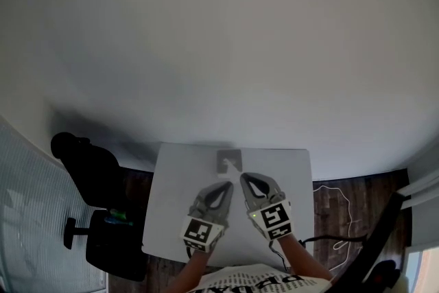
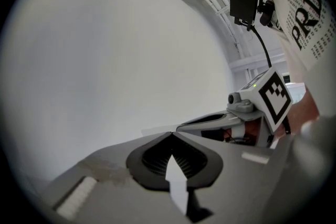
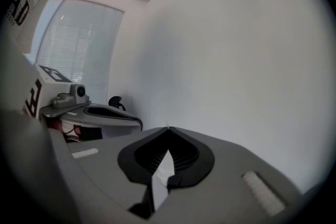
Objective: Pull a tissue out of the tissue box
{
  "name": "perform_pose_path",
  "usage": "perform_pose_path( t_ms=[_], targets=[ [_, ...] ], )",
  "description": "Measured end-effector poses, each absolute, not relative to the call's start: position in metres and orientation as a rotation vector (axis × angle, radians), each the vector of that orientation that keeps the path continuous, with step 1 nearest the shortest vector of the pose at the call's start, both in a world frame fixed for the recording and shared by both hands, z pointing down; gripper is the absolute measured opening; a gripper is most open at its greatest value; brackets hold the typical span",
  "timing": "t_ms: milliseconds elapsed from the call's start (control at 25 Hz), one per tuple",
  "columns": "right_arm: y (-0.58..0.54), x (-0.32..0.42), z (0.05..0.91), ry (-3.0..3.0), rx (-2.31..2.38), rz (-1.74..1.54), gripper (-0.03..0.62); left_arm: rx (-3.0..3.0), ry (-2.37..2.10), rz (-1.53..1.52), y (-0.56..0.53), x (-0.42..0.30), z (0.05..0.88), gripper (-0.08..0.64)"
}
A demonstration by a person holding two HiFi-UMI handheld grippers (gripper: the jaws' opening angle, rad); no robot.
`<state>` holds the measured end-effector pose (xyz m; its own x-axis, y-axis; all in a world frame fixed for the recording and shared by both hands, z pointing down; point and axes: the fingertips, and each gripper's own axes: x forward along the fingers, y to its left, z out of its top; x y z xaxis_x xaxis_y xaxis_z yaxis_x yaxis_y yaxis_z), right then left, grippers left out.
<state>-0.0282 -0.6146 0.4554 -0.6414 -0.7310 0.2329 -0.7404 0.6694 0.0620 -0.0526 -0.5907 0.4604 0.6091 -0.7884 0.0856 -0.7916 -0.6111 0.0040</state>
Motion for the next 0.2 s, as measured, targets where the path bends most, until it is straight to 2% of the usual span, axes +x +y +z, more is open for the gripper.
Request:
perform_pose_path(
  t_ms=[200],
  targets=[
    [-0.6227, -0.0283, 0.4497, -2.651, 1.196, 0.026, 0.008, 2.798, -1.374, 0.098, -0.5990, -0.0529, 0.4558, -0.008]
  ],
)
